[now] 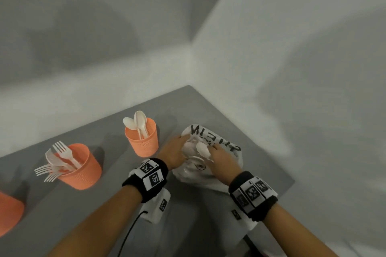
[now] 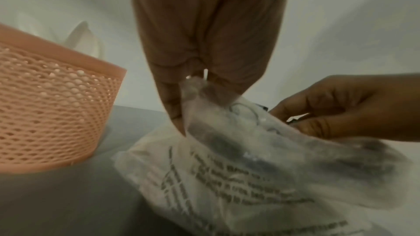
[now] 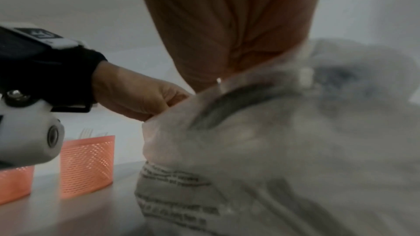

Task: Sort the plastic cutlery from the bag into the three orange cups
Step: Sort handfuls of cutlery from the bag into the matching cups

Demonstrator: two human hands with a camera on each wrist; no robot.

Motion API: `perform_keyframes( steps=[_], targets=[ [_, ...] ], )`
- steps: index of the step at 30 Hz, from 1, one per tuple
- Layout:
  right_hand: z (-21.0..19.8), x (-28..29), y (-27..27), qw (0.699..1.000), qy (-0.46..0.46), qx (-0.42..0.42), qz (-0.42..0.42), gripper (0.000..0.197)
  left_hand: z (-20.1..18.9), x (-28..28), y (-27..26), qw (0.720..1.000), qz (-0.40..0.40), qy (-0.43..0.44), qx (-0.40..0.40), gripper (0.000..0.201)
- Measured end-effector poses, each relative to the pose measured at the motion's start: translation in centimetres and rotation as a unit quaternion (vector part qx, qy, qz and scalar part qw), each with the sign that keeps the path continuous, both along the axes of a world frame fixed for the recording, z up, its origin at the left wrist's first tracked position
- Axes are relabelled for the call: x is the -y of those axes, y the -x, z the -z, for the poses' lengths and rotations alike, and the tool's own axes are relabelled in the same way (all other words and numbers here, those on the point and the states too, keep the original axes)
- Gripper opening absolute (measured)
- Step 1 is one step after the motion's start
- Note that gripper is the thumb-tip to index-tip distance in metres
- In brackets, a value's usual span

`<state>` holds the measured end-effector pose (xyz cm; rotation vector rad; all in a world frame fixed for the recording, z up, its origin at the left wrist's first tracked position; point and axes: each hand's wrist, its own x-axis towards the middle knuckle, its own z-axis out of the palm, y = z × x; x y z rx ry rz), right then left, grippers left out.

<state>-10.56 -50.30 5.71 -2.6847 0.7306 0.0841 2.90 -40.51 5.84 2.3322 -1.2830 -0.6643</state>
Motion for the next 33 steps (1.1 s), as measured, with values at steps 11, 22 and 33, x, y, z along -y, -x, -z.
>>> perform_keyframes(
  steps=[11,22,33],
  targets=[
    [3.0,2.7,-1.1,0.992,-0.027,-0.091,0.085,0.108,1.0,2.1,1.2,0.996,-0.018,0.079,-0.031,0.065],
    [3.1,3.2,-1.5,0.995,-0.054,-0.043,0.074,0.090,1.0,1.0,0.9,0.995,-0.077,0.042,-0.053,0.055],
    [3.1,5.6,0.5,0.993,-0.013,-0.040,0.114,0.094,0.9,3.7,3.0,0.985,-0.117,0.107,-0.066,0.048]
  ],
)
